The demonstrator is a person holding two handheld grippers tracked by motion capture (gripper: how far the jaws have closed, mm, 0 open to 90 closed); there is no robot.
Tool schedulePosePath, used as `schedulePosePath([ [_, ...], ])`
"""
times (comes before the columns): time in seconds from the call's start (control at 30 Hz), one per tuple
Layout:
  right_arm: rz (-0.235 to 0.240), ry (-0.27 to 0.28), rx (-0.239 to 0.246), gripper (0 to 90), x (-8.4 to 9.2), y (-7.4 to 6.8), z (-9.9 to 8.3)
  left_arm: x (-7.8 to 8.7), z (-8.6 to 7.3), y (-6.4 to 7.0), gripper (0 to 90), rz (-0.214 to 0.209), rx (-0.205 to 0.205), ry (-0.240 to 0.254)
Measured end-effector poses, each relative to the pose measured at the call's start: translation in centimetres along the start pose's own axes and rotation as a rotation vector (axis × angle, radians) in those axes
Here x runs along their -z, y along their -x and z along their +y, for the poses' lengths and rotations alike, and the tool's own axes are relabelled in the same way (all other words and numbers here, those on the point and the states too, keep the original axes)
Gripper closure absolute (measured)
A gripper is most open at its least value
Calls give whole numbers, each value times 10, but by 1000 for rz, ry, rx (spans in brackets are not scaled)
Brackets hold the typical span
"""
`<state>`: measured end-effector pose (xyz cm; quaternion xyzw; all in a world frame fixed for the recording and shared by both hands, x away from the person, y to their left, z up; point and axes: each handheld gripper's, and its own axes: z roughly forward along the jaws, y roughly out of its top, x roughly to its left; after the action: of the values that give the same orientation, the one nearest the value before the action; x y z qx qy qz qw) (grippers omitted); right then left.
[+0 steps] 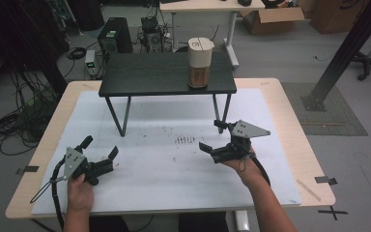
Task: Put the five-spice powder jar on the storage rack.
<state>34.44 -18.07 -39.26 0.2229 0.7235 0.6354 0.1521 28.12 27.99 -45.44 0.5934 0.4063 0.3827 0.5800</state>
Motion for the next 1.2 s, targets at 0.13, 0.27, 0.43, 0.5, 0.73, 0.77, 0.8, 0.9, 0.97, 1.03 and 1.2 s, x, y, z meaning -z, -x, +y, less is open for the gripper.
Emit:
schedulePosePath([
  [0.13, 1, -1, -3, 0, -1, -1, -4, 0, 0, 0, 4, 0, 0, 0],
  [0.27, 3, -1, -10, 0, -2, -2, -10, 0, 0, 0, 4, 0, -1, 0],
  [0.43, 2, -5, -19, 0, -3, -3, -19, 0, 0, 0, 4, -1, 0, -1],
  [0.5, 2, -7, -22, 0, -3, -3, -22, 0, 0, 0, 4, 0, 0, 0],
  [0.73, 3, -16, -32, 0, -4, -3, -32, 0, 0, 0, 4, 0, 1, 0],
  [0.77, 1, -16, -32, 0, -4, -3, -33, 0, 0, 0, 4, 0, 1, -1],
  [0.8, 0, -15, -31, 0, -4, -3, -34, 0, 0, 0, 4, 0, 1, 0],
  [0.9, -3, -16, -31, 0, -3, -4, -37, 0, 0, 0, 4, 0, 1, -1],
  [0.97, -7, -19, -32, 0, -2, -4, -40, 0, 0, 0, 4, 0, 1, 0],
  [1.03, -10, -26, -29, 0, -2, -4, -43, 0, 0, 0, 4, -1, 1, -1],
  [1.2, -12, -18, -28, 0, -1, -5, -45, 0, 0, 0, 4, -1, 0, -1],
])
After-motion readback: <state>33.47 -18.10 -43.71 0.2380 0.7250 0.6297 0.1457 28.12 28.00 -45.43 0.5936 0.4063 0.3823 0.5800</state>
